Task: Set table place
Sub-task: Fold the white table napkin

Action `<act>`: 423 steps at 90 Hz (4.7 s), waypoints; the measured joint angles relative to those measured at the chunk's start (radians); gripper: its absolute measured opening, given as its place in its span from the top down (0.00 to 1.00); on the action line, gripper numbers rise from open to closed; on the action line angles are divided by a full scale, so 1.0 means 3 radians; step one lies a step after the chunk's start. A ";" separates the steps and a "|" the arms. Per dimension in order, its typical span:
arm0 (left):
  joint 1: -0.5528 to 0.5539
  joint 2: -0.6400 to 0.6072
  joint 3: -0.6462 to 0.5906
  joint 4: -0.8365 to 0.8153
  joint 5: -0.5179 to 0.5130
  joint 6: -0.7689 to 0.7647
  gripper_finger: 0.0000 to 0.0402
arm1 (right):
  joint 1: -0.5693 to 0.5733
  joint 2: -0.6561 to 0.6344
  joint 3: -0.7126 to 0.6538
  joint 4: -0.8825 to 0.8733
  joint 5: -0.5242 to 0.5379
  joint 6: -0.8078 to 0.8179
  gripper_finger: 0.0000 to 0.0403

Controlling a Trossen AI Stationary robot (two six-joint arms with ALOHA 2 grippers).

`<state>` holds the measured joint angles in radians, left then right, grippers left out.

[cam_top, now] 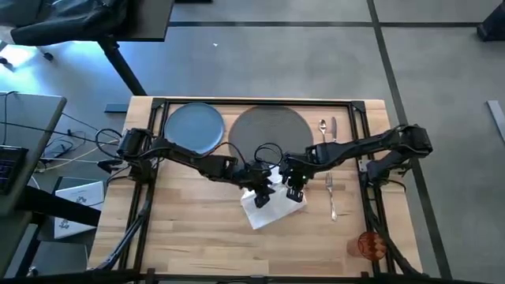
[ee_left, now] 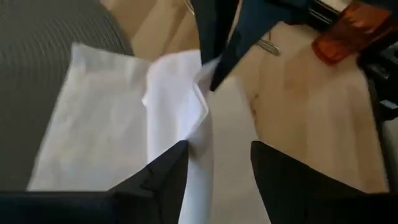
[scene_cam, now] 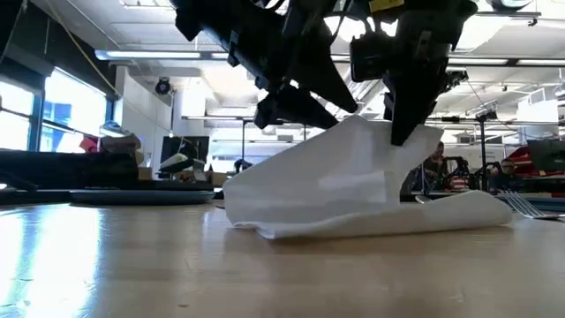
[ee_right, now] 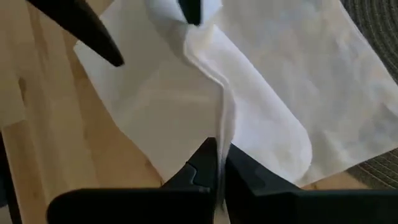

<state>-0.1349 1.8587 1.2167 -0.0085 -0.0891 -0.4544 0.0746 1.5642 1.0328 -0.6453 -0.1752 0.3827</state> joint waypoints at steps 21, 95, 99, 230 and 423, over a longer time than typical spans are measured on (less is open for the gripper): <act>-0.0060 0.0003 -0.0001 0.0269 -0.0326 0.0344 0.60 | 0.0003 -0.0001 0.0000 0.0023 -0.0118 -0.0115 1.00; -0.0015 0.0228 0.0000 0.0101 0.0346 0.1212 0.61 | 0.0148 0.0000 0.0000 0.0193 -0.0103 -0.0388 1.00; -0.0028 0.0180 0.0000 0.0000 0.0351 0.1240 0.61 | 0.0148 0.0000 0.0000 0.0192 -0.0103 -0.0375 1.00; -0.0136 0.0196 -0.0003 -0.1304 0.0981 0.0377 0.96 | 0.0144 0.0000 0.0000 0.0188 0.0057 -0.0379 1.00; -0.0282 0.0004 0.1112 -0.2996 -0.0525 0.0299 1.00 | -0.0338 0.0587 0.1313 -0.1606 -0.0036 -0.0494 1.00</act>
<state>-0.2195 1.8599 1.5503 -0.9074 -0.2465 -0.3646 -0.0267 1.7402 1.4267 -1.1271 -0.1861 0.2344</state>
